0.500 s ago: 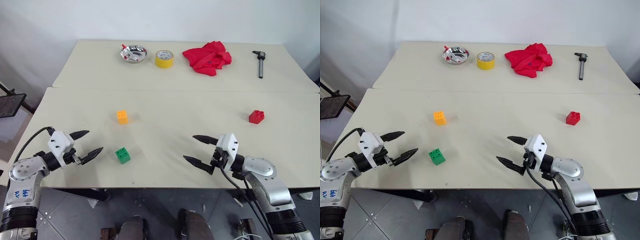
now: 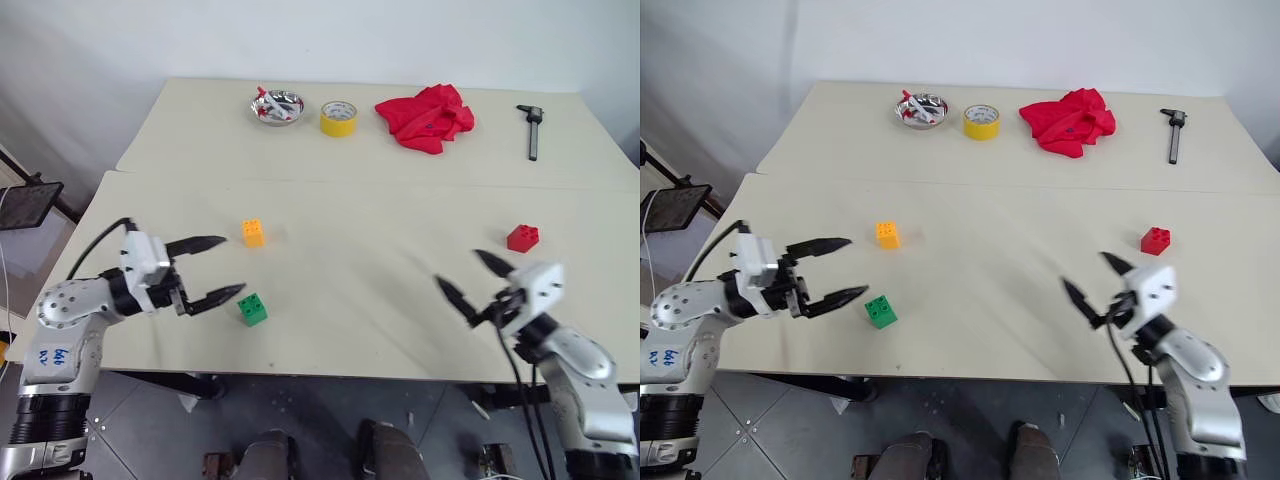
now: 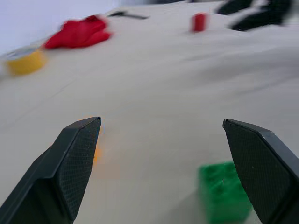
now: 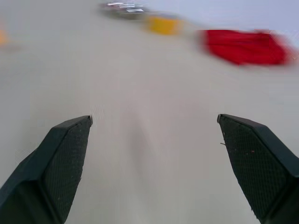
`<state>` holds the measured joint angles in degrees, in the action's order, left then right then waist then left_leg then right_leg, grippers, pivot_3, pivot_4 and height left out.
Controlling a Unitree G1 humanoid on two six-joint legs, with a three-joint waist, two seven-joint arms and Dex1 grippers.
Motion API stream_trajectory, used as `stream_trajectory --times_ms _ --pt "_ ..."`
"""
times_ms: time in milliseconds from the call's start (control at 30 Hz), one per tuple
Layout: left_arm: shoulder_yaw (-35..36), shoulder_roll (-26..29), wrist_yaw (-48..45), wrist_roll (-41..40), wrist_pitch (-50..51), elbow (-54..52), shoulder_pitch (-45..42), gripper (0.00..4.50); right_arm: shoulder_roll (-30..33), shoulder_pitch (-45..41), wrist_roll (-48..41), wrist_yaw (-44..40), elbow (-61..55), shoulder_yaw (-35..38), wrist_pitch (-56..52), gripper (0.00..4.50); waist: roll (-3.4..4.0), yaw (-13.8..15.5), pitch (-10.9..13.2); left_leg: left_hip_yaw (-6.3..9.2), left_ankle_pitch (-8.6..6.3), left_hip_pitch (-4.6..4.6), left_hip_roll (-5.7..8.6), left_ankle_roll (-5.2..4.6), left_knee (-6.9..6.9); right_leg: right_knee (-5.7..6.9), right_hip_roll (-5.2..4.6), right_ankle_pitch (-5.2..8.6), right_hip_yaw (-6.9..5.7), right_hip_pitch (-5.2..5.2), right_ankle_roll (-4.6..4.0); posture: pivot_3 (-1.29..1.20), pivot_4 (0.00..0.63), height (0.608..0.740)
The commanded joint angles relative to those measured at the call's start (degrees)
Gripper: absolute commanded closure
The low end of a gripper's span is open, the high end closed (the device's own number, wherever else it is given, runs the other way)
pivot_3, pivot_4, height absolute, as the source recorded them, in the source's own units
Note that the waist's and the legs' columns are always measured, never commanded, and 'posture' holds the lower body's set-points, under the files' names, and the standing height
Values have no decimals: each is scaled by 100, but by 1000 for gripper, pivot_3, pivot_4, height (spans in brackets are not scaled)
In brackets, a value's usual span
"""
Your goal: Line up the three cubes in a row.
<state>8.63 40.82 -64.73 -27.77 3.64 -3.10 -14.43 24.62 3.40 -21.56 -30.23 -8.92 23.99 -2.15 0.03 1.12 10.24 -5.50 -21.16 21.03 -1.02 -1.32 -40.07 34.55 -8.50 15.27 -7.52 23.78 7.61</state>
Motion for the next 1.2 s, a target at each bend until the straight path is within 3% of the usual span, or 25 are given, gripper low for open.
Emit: stream_trajectory --times_ms 33,233,467,600,800,900,1133,1200 --pt "-216 31 -218 45 -34 -170 -142 51 -92 197 205 608 -59 444 202 0 2 -22 0 -2 1 0 -1 2 0 0 1 1 2 0 -1 0 150 740" --pt "-374 -277 -48 195 -128 262 -664 51 -99 -692 431 1436 -235 59 -660 0 9 -254 3 -11 6 -36 -3 -2 0 5 5 5 56 -5 -10 0 150 740" --pt "-442 -371 -75 263 -171 409 -787 51 225 -2533 739 2407 981 34 -1768 0 12 -258 5 -13 7 -51 -12 -6 11 20 1 5 66 -4 -10 0 150 740" --pt "-417 -384 -33 228 -103 279 -650 51 383 -3015 790 2281 1786 -206 -2304 0 12 -248 5 1 6 -43 -10 -6 11 23 -1 5 58 -5 -9 0 150 740" --pt "-357 -371 92 225 -100 127 -465 51 369 -3318 898 2327 2399 -325 -2124 0 17 -274 8 -3 4 -38 -5 -9 12 15 -1 4 51 -3 -8 0 150 740" --pt "-359 -358 120 227 -104 118 -458 0 389 -3429 932 2272 2630 -334 -1993 529 17 -271 8 -2 4 -39 -6 -9 11 15 -2 4 52 -4 -8 0 150 740" --pt "-360 -355 138 246 -136 203 -536 0 465 -3704 865 1796 3203 -386 -1851 2860 17 -275 8 -3 4 -39 -6 -9 11 15 -2 4 51 -4 -7 0 150 740" --pt "-355 -351 141 247 -144 221 -555 0 500 -3755 882 1691 3315 -411 -1789 3055 17 -272 8 -2 4 -39 -7 -9 11 14 -1 4 50 -5 -7 0 150 740"
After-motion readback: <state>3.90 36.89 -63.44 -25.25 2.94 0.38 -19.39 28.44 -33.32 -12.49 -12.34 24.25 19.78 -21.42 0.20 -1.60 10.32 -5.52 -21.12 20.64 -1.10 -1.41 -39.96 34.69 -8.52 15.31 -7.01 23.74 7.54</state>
